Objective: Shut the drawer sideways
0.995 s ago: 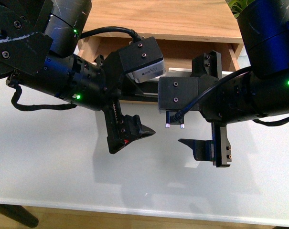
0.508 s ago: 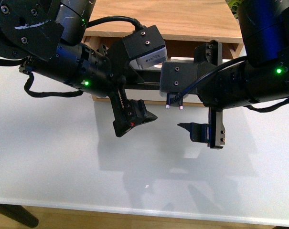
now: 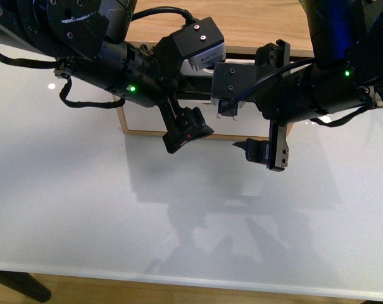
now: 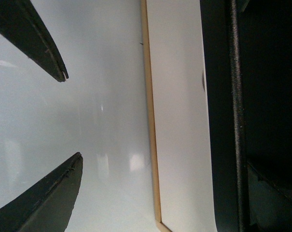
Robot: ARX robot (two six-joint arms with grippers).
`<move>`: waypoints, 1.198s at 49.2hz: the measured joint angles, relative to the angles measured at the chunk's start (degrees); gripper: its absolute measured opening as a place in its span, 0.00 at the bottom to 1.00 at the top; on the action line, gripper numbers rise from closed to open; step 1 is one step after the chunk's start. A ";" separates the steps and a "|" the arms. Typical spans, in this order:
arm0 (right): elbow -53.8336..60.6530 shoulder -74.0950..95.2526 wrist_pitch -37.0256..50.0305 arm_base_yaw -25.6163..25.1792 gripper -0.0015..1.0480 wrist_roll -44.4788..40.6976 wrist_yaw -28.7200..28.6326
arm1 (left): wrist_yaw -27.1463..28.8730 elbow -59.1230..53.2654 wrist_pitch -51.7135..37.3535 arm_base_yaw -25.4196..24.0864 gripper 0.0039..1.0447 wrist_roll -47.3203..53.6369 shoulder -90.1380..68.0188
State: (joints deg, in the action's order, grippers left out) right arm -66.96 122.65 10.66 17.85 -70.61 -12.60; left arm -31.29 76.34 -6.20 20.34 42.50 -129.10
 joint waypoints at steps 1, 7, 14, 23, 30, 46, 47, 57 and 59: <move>-0.24 0.17 -0.07 0.00 0.91 0.00 0.02 | 0.02 0.33 0.15 0.00 0.92 0.00 -0.20; -2.95 1.75 -0.55 -0.37 0.91 -0.09 0.15 | 0.24 3.72 1.64 -0.22 0.92 -0.26 -1.92; -4.94 2.91 -1.01 -0.61 0.91 -0.02 0.13 | 0.33 6.45 2.95 -0.42 0.92 -0.31 -3.21; -5.16 2.99 -1.36 -0.68 0.91 -0.02 -0.24 | 0.15 6.91 3.39 -0.44 0.92 -0.33 -3.34; -4.50 2.58 -0.90 -0.68 0.91 -0.04 -0.70 | -0.68 5.90 2.67 -0.59 0.92 -0.31 -2.86; 1.86 -4.63 4.04 -1.86 0.91 2.23 -0.46 | -2.45 -3.30 -3.76 -1.88 0.92 -1.62 4.22; 2.32 -5.44 4.46 -2.03 0.91 2.56 -0.46 | -2.56 -4.00 -4.33 -2.03 0.92 -2.01 4.98; 9.73 -15.19 9.22 -3.17 0.91 7.61 -1.22 | -3.45 -11.80 -11.56 -4.00 0.92 -8.28 14.99; 11.91 -17.68 10.47 -3.56 0.91 8.94 -1.66 | -3.43 -13.70 -13.25 -4.66 0.92 -10.01 17.75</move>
State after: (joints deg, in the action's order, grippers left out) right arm -55.05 104.97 21.12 14.28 -61.67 -14.26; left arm -34.72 62.63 -19.44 15.68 32.49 -111.35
